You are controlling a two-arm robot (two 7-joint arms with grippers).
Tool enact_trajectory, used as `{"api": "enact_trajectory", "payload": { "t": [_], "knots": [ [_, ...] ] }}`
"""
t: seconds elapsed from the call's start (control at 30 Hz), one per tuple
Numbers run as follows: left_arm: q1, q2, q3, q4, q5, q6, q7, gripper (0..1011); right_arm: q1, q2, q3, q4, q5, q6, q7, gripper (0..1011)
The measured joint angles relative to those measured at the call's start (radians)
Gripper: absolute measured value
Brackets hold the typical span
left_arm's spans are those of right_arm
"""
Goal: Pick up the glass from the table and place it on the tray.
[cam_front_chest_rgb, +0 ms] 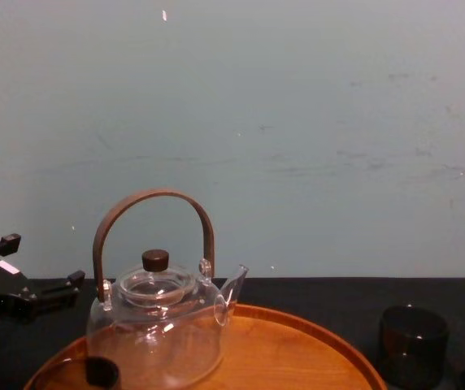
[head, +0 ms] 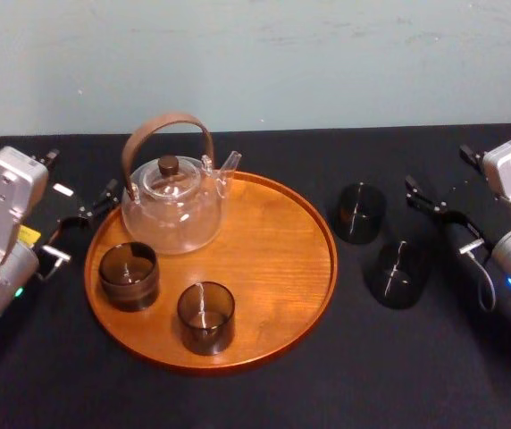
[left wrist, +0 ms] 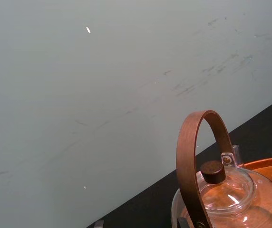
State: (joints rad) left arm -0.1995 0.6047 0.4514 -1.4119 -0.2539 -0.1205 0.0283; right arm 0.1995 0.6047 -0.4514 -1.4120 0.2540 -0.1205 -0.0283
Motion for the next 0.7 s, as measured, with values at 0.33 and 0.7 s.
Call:
{"api": "enact_trajectory", "payload": {
  "t": [0.33, 0.7],
  "knots": [
    [0.000, 0.000, 0.000, 0.000, 0.000, 0.000, 0.000, 1001, 0.000, 0.000, 0.000, 0.000, 0.000, 0.000, 0.000, 1002],
    [0.000, 0.000, 0.000, 0.000, 0.000, 0.000, 0.000, 1001, 0.000, 0.000, 0.000, 0.000, 0.000, 0.000, 0.000, 1002]
  ]
}}
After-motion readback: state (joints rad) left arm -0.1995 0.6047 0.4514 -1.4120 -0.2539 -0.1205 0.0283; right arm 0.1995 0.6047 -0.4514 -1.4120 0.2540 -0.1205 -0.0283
